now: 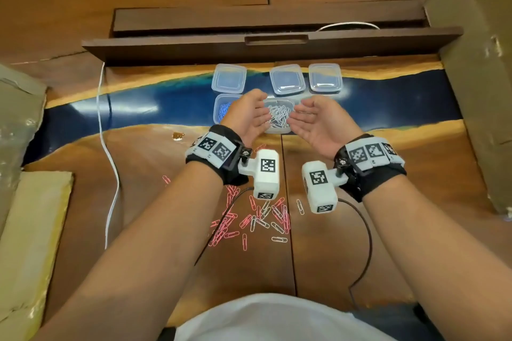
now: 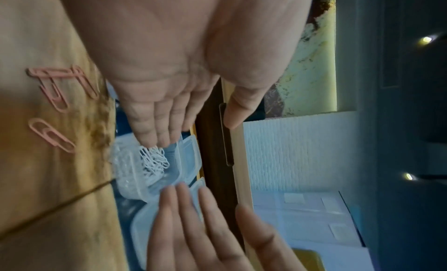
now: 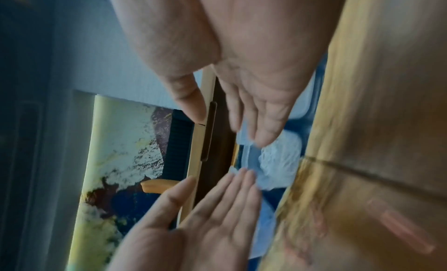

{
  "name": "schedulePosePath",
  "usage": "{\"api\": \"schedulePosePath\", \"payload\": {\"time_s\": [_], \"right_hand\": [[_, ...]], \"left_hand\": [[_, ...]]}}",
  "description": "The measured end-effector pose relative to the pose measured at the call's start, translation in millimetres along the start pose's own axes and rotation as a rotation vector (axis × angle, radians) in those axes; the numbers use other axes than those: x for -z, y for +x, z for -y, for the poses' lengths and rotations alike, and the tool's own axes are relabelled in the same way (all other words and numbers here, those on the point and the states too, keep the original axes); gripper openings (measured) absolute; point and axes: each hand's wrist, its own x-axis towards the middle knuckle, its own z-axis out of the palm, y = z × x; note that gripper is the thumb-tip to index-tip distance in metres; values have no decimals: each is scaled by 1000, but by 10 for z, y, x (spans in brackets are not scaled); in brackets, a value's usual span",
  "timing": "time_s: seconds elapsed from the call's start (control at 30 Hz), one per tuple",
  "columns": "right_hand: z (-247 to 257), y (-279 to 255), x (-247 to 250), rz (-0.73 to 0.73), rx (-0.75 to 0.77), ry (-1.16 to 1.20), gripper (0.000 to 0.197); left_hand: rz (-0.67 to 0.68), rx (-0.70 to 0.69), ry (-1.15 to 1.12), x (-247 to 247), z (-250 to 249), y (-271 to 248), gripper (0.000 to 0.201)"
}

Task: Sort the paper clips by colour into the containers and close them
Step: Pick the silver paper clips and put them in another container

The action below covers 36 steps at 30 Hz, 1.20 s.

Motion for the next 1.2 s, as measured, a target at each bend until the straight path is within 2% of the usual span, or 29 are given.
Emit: {"api": "schedulePosePath", "payload": {"time_s": [0.07,0.13,0.23,0.33,0.47,0.57,0.7,0.83,0.93,1.0,1.07,1.13,1.2], "right_hand": [[-94,-112,153,-69,88,-237,24],[-282,-210,361,-158,130,-637,5],[-661,-311,647,-237,90,-1095,19],[-993,-440,766,-345,106,-1291,23],[-1245,-421,757,-423,171,-1270,20],[-1286,-379,737,-427,166,-1301,10],[-1355,-390,742,-412,165,-1271,13],[-1387,-426,700,-369,160,-1305,5],[-1367,-499,694,-329,187,-1323,12],[-1356,-554,718,-295,189,-1199,19],[-1368,-598,737,-257,119,-932,22],[-1376,-623,735,-249,30,-677,24],[-1389,-624,733,-264,-4,-560,26]], "left_hand": [[-28,-68,128,81,92,-158,35],[-52,-143,397,205,263,-331,22],[-78,-230,835,396,647,-552,6],[-85,-212,1018,550,1056,-706,9],[-107,-208,1138,647,1430,-824,11],[-167,-280,1199,604,1535,-845,9],[-186,-311,1238,473,1586,-736,14],[-205,-313,1359,391,1606,-654,20],[-197,-299,1426,375,1598,-616,21],[-185,-284,1467,363,1586,-597,22],[-171,-284,1543,351,1591,-601,21],[-161,-352,1654,344,1621,-609,14],[-161,-443,1753,343,1654,-632,14]]}}
